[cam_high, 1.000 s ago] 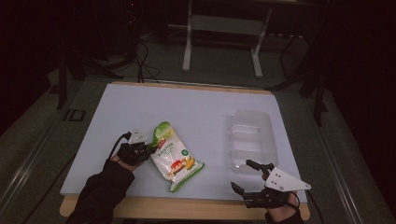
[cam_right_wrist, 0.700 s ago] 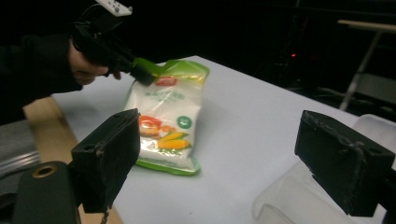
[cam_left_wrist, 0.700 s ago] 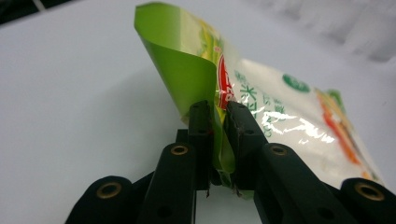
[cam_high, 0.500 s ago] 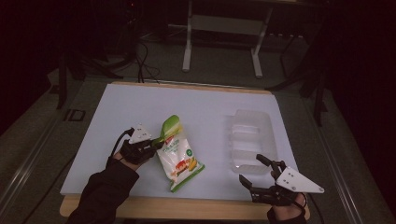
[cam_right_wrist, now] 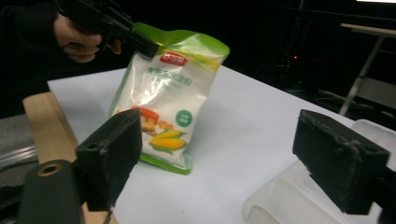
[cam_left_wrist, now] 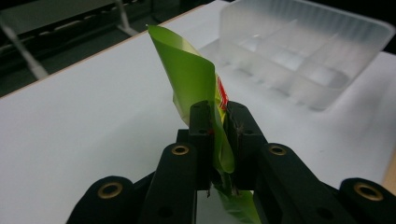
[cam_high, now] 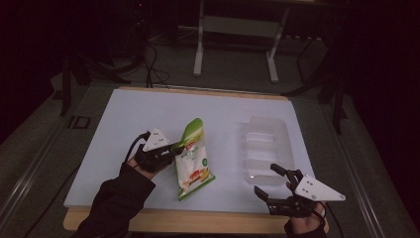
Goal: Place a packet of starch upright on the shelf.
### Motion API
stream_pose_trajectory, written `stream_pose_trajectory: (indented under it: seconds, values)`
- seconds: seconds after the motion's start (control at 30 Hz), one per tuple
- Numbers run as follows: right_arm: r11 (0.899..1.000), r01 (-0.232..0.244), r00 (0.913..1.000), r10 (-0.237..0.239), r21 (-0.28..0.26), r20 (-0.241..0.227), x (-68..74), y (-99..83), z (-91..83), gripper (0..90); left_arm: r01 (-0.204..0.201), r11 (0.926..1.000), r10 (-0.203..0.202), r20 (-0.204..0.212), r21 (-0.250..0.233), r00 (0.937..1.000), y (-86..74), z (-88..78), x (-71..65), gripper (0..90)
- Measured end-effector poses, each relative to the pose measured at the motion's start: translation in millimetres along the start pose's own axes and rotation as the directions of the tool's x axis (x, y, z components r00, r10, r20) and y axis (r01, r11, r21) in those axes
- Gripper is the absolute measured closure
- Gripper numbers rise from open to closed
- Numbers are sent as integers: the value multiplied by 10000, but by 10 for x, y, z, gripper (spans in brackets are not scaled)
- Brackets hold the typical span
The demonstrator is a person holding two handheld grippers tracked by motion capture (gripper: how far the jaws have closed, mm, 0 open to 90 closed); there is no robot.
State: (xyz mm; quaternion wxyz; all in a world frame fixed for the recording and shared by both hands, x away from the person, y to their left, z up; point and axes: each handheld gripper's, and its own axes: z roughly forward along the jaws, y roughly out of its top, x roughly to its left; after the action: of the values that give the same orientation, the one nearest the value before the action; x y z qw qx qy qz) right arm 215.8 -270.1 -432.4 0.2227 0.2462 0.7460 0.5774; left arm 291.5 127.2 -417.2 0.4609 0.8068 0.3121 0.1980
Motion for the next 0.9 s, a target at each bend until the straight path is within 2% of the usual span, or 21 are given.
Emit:
stream_pose_trajectory:
  seconds: [0.1, 0.13, 0.2, 0.27, 0.37, 0.43, 0.47, 0.5, 0.53, 0.6, 0.63, 0.67, 0.73, 0.8, 0.87, 0.9]
  values:
    - [9994, -211, 9996, 216, 277, -191, 1, -3, 19, 139, -63, 9999, 64, 131, -124, 9999, 49, -5, -38, 826]
    - [9988, -196, 9995, 207, 441, -250, 0, -4, 30, 140, -17, 9999, 21, 301, -114, 9995, 71, -6, -48, 828]
    - [9969, -233, 9991, 259, 751, -334, 4, -9, 53, 140, -133, 9995, 141, 306, -276, 9994, 114, -19, -75, 829]
    - [9966, -383, 9980, 419, 723, -477, -6, -17, 63, 139, -346, 9988, 357, 308, -341, 9989, 169, -32, -106, 830]
    - [9964, -363, 9984, 394, 771, -393, -18, -10, 62, 128, -576, 9962, 602, 392, -659, 9974, 239, -63, -142, 832]
    - [9952, -404, 9969, 462, 893, -636, -26, 2, 67, 115, -657, 9933, 729, 756, -946, 9945, 274, -95, -146, 833]
    - [9958, -404, 9962, 465, 820, -736, -28, 11, 60, 115, -705, 9914, 790, 749, -1104, 9941, 289, -112, -146, 833]
    - [9956, -472, 9945, 545, 814, -892, -31, 23, 56, 115, -620, 9904, 759, 1118, -1235, 9908, 306, -128, -129, 833]
    - [9952, -440, 9944, 521, 877, -924, -37, 35, 52, 115, -657, 9887, 805, 1079, -1346, 9909, 321, -144, -120, 833]
    - [9953, -283, 9945, 374, 930, -982, -52, 64, 40, 115, -581, 9869, 795, 1402, -1504, 9869, 354, -164, -96, 834]
    - [9947, -346, 9935, 447, 964, -1047, -67, 83, 30, 116, -627, 9858, 838, 1334, -1557, 9875, 366, -176, -100, 834]
    - [9944, -477, 9925, 579, 943, -1079, -84, 106, 19, 116, -635, 9861, 860, 1441, -1538, 9858, 383, -182, -105, 834]
    - [9947, -643, 9910, 731, 798, -1123, -124, 160, -13, 110, -943, 9841, 1145, 1315, -1503, 9847, 410, -197, -164, 834]
    - [9965, -475, 9922, 551, 692, -1120, -154, 230, -37, 109, -1186, 9813, 1402, 1410, -1513, 9800, 430, -211, -229, 834]
    - [9988, -317, 9914, 361, 369, -1262, -178, 320, -52, 107, -1359, 9788, 1591, 1512, -1534, 9756, 442, -223, -265, 834]
    - [9992, -266, 9919, 299, 290, -1237, -195, 370, -48, 107, -1386, 9776, 1616, 1432, -1585, 9764, 442, -230, -274, 834]
